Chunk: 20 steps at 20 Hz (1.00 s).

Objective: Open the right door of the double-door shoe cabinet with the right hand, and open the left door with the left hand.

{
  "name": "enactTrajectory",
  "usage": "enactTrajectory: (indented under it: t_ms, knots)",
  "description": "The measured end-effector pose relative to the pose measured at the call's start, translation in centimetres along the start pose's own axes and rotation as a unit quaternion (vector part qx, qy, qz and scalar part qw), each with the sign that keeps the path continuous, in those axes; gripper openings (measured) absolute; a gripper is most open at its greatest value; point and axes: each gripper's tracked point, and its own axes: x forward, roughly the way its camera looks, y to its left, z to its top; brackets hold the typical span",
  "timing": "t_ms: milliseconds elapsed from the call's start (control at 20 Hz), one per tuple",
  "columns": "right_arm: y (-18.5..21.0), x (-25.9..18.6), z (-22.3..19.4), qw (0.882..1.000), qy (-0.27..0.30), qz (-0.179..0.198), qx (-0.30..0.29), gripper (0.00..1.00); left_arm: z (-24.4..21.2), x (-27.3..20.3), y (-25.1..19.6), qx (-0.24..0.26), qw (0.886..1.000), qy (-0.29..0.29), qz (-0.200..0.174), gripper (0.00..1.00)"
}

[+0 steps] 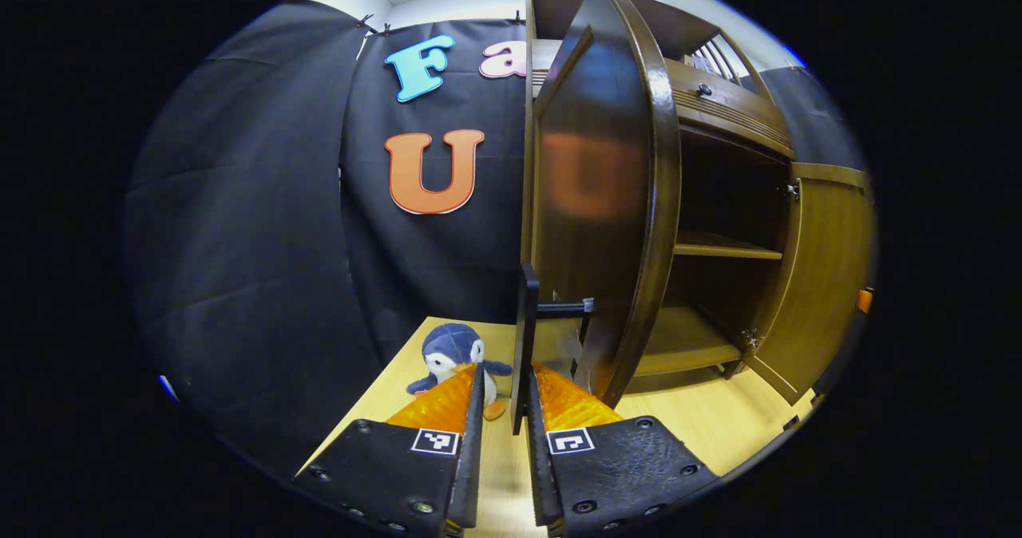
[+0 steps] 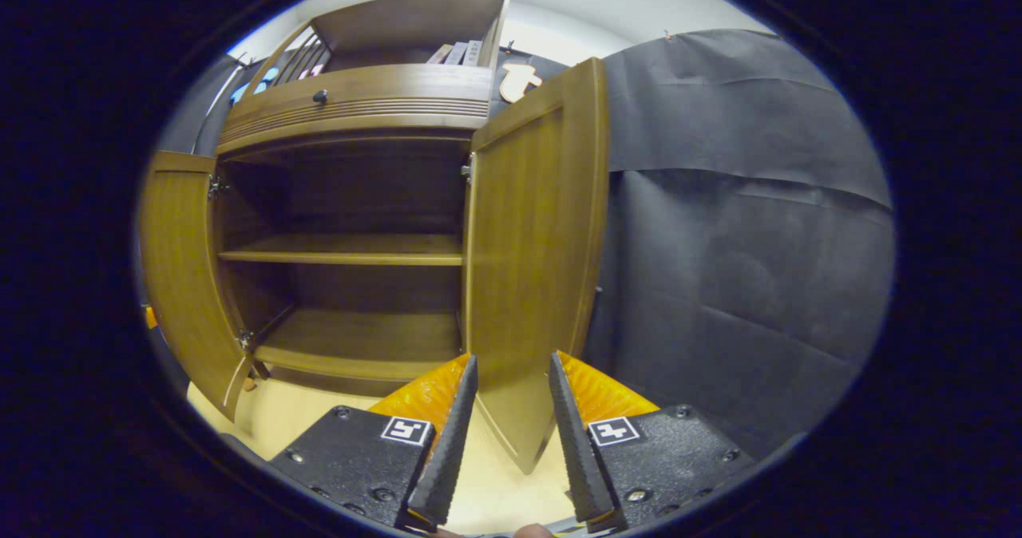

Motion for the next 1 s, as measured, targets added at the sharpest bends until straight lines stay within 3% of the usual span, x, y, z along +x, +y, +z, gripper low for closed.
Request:
enactTrajectory:
  t_ms: [150, 200, 300, 350, 500, 700, 950, 1000]
  knots:
    - [1.2, 0.6, 0.4, 1.0, 0.0, 0.013, -0.003, 0.58, 0.1, -0.7, 0.4, 0.016, 1.0, 0.006, 0.0, 0.26]
    - [1.6, 0.9, 0.6, 1.0, 0.0, 0.019, -0.004, 0.58, 0.0, -1.0, 0.9, 0.026, 1.0, 0.007, 0.005, 0.17]
    - [2.5, 1.4, 0.8, 0.999, 0.0, 0.032, -0.009, 0.58, -0.1, -1.8, 2.2, 0.031, 0.999, 0.005, 0.023, 0.29]
    - [3.0, 1.7, 0.9, 0.999, -0.001, 0.039, -0.012, 0.58, -0.4, -2.0, 2.8, 0.029, 0.999, 0.006, 0.034, 0.17]
    - [4.7, 2.4, 1.5, 0.998, -0.004, 0.064, -0.019, 0.58, -0.2, -3.5, 4.6, 0.017, 0.997, 0.004, 0.069, 0.15]
    - [7.0, 2.6, 2.2, 0.994, -0.009, 0.108, -0.027, 0.58, 0.7, -5.2, 4.5, 0.014, 0.996, -0.007, 0.084, 0.16]
    - [9.4, 1.9, 3.9, 0.987, -0.023, 0.153, -0.03, 0.58, 3.2, -6.6, 0.9, 0.017, 0.995, -0.044, 0.088, 0.18]
    - [9.9, 1.8, 4.0, 0.986, -0.019, 0.162, -0.026, 0.58, 3.6, -6.6, -0.2, 0.012, 0.996, -0.048, 0.08, 0.33]
